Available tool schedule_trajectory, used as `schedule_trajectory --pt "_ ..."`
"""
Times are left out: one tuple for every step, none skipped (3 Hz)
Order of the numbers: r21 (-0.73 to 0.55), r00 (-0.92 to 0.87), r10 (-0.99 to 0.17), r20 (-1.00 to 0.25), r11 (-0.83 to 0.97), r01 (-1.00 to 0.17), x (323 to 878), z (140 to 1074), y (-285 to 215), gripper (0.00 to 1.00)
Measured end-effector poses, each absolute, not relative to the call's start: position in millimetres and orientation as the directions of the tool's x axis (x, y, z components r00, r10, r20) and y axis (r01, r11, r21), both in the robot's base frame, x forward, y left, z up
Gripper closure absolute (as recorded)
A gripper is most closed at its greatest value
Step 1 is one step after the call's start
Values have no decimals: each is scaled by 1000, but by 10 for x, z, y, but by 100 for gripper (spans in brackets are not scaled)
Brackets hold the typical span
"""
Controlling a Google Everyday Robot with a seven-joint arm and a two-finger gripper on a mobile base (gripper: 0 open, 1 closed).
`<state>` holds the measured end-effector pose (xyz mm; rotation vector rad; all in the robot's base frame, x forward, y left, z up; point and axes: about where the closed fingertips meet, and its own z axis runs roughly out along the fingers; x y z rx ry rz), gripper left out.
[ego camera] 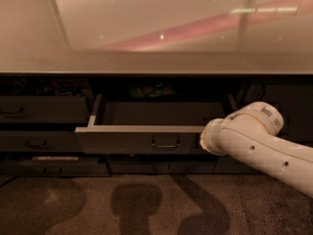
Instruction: Open top drawer
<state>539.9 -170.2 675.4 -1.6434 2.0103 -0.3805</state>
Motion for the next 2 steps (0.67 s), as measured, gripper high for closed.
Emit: schedule_trajectory --pt "-538 -147 -965 -219 245 -806 5417 7015 -1867 100" --pt "-550 -189 -957 -221 282 -786 5525 7326 -2025 100"
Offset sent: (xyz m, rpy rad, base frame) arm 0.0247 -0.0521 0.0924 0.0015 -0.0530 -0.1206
